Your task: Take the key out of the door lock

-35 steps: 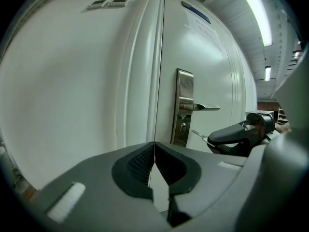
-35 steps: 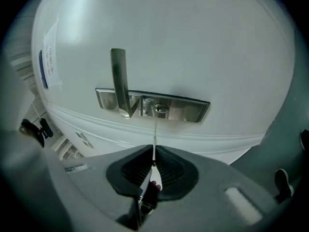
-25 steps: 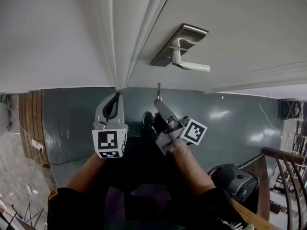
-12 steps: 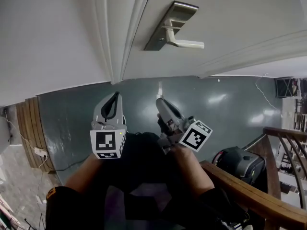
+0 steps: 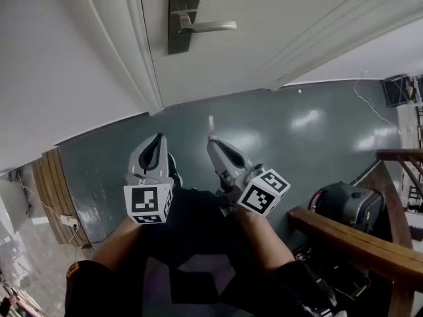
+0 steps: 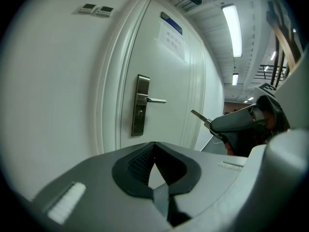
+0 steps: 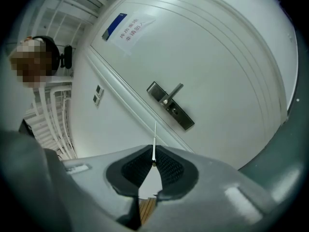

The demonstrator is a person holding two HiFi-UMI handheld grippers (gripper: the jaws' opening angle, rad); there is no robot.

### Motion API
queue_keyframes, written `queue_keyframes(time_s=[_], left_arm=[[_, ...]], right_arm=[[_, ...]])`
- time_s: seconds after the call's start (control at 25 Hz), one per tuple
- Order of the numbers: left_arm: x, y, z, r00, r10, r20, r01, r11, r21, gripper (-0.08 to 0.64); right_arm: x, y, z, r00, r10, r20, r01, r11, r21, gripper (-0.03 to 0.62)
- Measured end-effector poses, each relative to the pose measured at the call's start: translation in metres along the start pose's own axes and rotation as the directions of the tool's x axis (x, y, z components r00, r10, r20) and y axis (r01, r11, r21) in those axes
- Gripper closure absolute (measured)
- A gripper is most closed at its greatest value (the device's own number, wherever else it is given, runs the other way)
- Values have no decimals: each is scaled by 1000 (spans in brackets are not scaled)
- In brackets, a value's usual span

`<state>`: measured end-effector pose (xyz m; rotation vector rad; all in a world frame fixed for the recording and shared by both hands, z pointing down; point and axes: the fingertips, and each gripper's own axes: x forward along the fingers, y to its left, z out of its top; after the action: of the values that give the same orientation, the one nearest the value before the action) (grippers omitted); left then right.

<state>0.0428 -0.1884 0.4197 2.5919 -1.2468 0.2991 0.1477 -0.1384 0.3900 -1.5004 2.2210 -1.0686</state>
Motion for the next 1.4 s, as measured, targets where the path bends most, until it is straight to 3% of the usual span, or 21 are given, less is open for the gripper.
queue_keyframes(time_s=[0.2,0.56,1.0,1.4], left_arm=[[-28,-44,-5,1000,-16,7,16,999,45,541],[-107,-58,-44,995,84,-57,-82,996,45,541],[-174,-15,-62,988,149,-41,-149,989,1,541],[-260,85,-64,993,118,12,-117,992,-39,541]], right_arm=[[-54,5,-11,999,-14,39,17,998,-57,575],[-109,26,-54,1000,-7,19,9,993,-116,575],[-115,64,-88,998,-54,-15,50,978,-202,575],[-61,159,-179,990,-136,-24,126,960,-252,575]])
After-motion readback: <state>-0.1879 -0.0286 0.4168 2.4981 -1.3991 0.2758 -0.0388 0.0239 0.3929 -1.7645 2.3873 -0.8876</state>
